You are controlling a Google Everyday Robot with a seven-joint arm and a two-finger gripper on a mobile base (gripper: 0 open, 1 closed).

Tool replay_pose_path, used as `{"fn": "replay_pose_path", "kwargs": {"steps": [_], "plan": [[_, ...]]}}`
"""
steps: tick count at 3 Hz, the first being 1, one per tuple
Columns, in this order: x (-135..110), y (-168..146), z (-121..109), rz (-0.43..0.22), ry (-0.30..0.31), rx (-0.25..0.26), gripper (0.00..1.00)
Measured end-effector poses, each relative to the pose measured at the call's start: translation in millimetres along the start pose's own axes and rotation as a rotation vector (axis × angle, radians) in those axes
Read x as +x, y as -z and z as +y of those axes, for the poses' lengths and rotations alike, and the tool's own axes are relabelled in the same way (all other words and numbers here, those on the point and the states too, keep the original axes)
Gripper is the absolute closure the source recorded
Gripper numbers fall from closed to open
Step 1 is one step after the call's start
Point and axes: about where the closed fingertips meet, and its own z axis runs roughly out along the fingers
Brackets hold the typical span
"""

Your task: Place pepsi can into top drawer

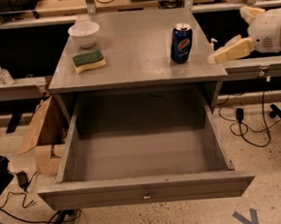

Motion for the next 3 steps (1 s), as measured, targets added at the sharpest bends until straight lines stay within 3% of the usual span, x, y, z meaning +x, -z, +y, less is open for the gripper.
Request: {"fn": "replay_pose_path", "kwargs": {"steps": [1, 2, 3], "plan": [[-3, -59, -18, -0.100, -0.105, -0.025, 0.00], [-5, -100, -24, -0.157, -0.169, -0.055, 0.00], [9, -150, -23, -0.186, -0.256, -0.084, 0.00]]}}
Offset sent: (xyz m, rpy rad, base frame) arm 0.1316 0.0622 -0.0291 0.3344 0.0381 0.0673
